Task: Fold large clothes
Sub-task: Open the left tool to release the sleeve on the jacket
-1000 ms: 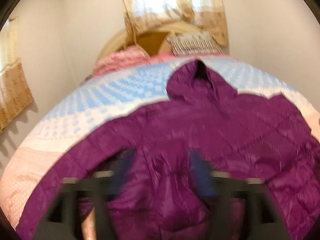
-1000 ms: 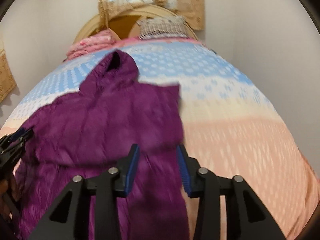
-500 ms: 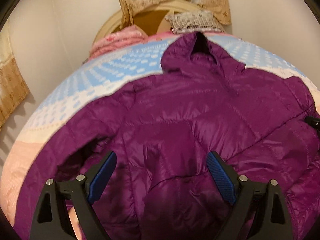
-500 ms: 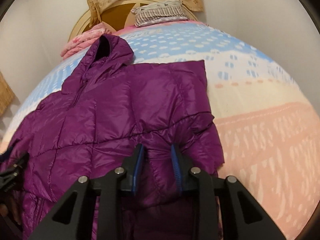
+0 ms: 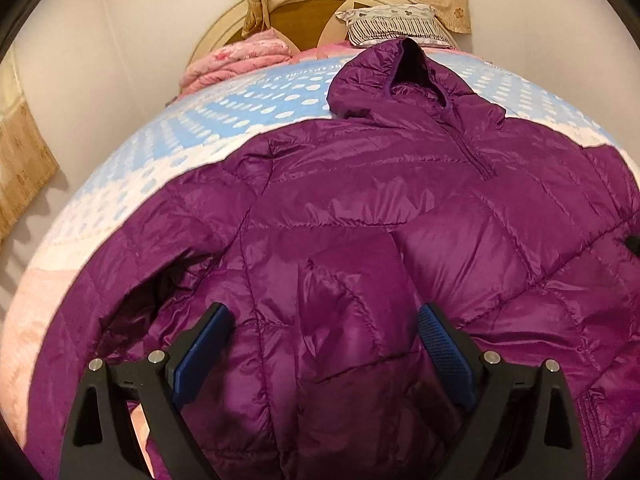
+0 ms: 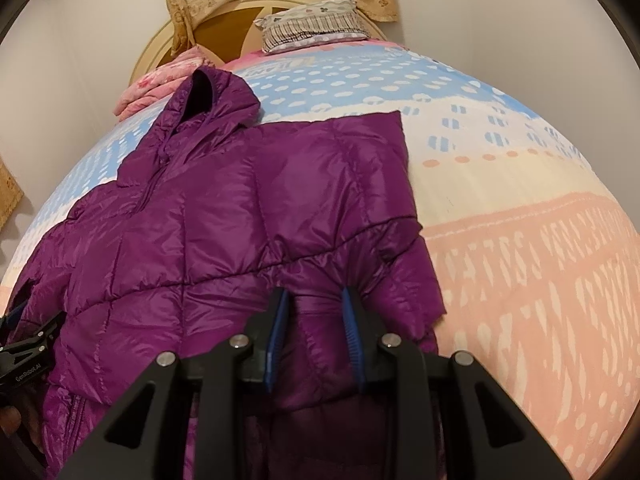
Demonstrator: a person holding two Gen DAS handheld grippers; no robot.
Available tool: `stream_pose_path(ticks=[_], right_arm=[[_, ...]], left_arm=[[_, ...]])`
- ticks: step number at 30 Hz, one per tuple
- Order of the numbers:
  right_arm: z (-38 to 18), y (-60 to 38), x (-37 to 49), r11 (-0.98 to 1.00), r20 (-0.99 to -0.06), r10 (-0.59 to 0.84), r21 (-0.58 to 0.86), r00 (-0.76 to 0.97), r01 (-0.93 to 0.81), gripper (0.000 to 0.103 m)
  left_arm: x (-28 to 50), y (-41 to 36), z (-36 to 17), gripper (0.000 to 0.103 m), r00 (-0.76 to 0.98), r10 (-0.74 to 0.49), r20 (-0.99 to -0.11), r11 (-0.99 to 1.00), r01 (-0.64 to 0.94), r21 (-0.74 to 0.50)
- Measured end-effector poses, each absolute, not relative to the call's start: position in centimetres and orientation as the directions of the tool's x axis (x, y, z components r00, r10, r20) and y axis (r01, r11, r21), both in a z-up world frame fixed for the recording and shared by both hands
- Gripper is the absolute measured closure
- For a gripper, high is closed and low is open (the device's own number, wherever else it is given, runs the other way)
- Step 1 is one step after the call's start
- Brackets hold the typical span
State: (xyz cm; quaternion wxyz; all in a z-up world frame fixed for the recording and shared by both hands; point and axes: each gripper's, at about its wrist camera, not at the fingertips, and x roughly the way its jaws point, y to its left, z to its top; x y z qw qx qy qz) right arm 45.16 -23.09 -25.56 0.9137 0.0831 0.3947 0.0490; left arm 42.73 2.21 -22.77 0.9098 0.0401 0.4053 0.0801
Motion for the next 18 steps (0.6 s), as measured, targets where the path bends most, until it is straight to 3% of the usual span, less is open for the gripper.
stream_pose_path(ticks=[4, 14, 17, 18], right_arm=[[-25.5, -22.8, 44.5, 0.983, -0.714, 0.136, 0.182, 0.687, -0.006, 0.073], [-25.6, -22.2, 44.8, 0.989, -0.722, 0.107, 0.146, 0.683, -0.001, 0.071], [-25.6, -22.0, 44.8, 0.986, -0.717, 0.14, 0.164, 0.683, -0.03, 0.059], [-25.6, -22.0, 44.8, 0.985, -0.714, 0.152, 0.169, 0.683, -0.042, 0.051]], left_arm=[[42.9, 3.5, -23.0, 0.006, 0.646, 0.122, -0.754, 0.992, -0.107, 0.069], [43.0, 2.6, -22.7, 0.003, 0.647, 0.184, -0.74, 0.983, -0.113, 0.145], [41.8, 2.5, -21.2, 0.003, 0.682, 0.21, -0.701, 0.977, -0.12, 0.175], [41.3, 2.6, -20.7, 0.003, 0.691, 0.213, -0.69, 0.976, -0.126, 0.176]])
